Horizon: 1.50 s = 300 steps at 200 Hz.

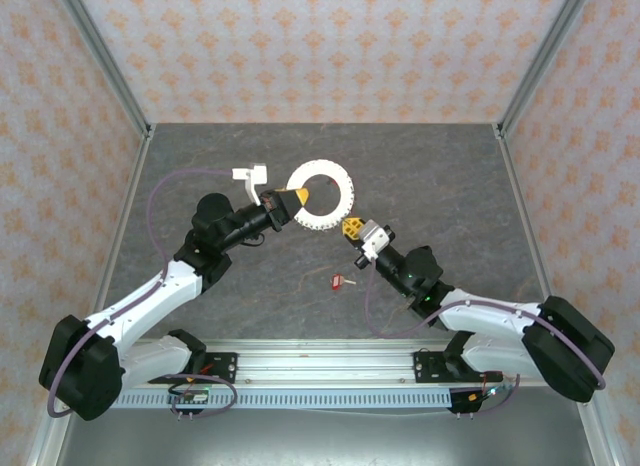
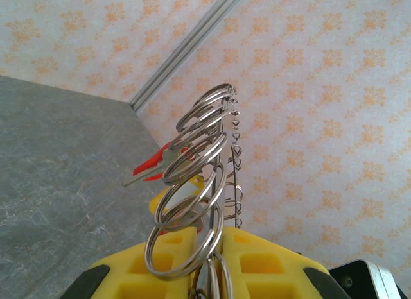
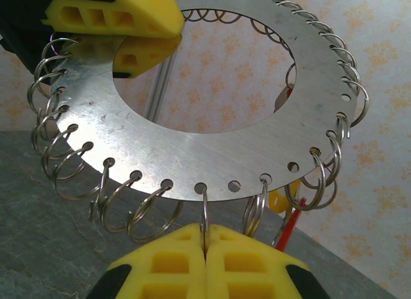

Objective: Put the keys on the keyring

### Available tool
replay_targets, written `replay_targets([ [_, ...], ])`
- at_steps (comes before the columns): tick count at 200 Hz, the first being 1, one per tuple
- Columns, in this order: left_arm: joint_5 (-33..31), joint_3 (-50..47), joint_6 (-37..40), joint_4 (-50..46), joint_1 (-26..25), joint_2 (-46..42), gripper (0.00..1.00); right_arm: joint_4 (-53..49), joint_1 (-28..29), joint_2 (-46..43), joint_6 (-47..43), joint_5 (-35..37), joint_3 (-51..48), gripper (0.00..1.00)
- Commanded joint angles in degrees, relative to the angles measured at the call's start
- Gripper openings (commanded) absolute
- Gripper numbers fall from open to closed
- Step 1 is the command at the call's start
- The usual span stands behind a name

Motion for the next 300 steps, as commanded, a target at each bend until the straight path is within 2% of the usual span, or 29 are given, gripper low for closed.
replay_targets([
  [1, -3.6, -1.1, -0.1, -0.4, -0.1, -1.4, 0.00, -2.4, 0.3, -2.7, 2.9, -1.2, 1.1, 0.00],
  [53, -6.6, -2.2, -2.4, -3.4, 0.0, -1.0, 0.02, -6.0, 0.3, -3.3, 5.4, -4.8, 2.9, 0.00],
  [106, -6.5, -2.6, -2.9, -5.2, -0.1, -0.8, 0.02, -10.8, 0.3, -2.5, 5.1, 0.6, 5.8, 0.00],
  [138, -11.4, -2.5, -3.5, -11.0, 0.0, -0.9, 0.05, -12.7, 0.3, -1.3, 5.8, 0.1, 6.7, 0.00],
  [148, -13.4, -2.7, -4.1, -12.8, -0.1, -0.8, 0.14, -15.7, 0.3, -1.2, 5.7, -0.9, 7.6, 0.00],
  [162, -14.8, -3.0, -4.8, -14.3, -0.1, -0.1, 0.15, -20.3, 0.3, -0.9, 5.5, -3.3, 9.1, 0.00],
  [185, -16.4, -3.1, -6.5, -16.7, -0.1, 1.6, 0.26, -25.2, 0.3, 0.8, 5.7, -5.6, 11.1, 0.00],
  [197, -17.4, -3.3, -7.5, -17.6, 0.0, 2.4, 0.26, -26.3, 0.3, 2.0, 6.3, -4.9, 12.2, 0.00],
  [210, -18.4, -4.2, -8.4, -17.4, -0.1, 3.1, 0.35, -28.0, 0.3, 3.5, 6.6, -3.7, 13.8, 0.00],
  [224, -19.2, -5.2, -9.0, -17.2, -0.1, 3.6, 0.37, -30.8, 0.3, 5.9, 6.4, -3.0, 16.0, 0.00],
  [253, -20.6, -6.9, -9.5, -18.0, -0.1, 4.2, 0.48, -33.6, 0.3, 9.8, 5.8, -0.6, 19.4, 0.00],
  [300, -26.0, -11.0, -8.4, -20.7, -0.1, 2.6, 0.72, -40.8, 0.3, 17.2, 2.9, -0.6, 26.8, 0.00],
])
